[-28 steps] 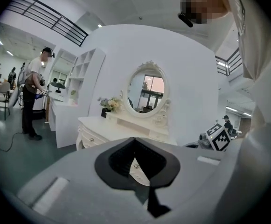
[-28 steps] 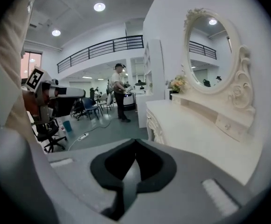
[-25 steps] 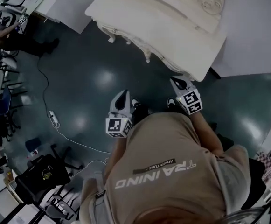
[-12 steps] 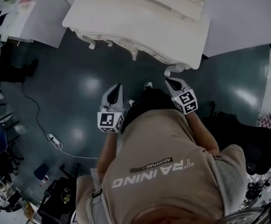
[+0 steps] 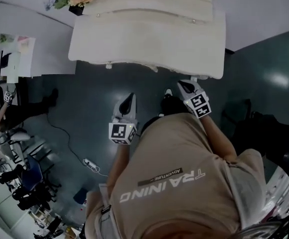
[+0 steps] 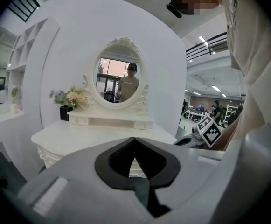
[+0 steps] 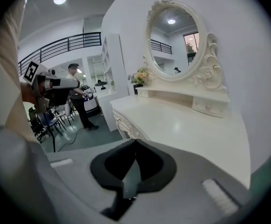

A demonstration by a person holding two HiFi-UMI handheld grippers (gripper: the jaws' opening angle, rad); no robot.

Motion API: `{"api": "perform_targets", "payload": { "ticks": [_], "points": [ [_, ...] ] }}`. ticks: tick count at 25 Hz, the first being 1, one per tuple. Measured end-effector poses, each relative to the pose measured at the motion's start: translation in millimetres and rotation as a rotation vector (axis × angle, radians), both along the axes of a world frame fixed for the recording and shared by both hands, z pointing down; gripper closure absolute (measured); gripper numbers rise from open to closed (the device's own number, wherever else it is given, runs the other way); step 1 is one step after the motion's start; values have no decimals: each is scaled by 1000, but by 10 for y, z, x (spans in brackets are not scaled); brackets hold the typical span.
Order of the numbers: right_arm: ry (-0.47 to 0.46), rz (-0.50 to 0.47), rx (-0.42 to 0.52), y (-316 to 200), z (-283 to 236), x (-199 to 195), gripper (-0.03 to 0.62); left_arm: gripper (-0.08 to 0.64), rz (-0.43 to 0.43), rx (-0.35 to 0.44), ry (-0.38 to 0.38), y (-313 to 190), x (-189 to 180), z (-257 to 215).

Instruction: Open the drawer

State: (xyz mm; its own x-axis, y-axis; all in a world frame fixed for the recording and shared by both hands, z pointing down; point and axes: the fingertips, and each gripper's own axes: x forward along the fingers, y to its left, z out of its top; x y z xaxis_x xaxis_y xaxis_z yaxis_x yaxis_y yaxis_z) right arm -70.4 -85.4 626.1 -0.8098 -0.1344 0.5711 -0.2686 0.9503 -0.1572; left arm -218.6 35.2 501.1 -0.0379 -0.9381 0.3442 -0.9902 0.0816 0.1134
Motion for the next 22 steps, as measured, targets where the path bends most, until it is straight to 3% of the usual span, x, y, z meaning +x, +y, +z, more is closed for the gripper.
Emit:
{"api": "perform_targets", "payload": {
  "ticks": [6, 11, 16, 22],
  "points": [
    [-19, 41, -29, -308, 14, -242, 593, 561, 79, 6, -2, -688, -142, -30],
    [48, 109, 24, -460, 89, -223, 592, 561, 214, 4, 26, -1025, -108, 47],
    [88, 302, 26, -575, 31, -121, 593, 561, 392, 35, 49, -1181, -207, 43],
    [139, 481, -16, -181, 64, -297, 592, 561, 575, -6, 52, -804, -587, 211]
  ]
}}
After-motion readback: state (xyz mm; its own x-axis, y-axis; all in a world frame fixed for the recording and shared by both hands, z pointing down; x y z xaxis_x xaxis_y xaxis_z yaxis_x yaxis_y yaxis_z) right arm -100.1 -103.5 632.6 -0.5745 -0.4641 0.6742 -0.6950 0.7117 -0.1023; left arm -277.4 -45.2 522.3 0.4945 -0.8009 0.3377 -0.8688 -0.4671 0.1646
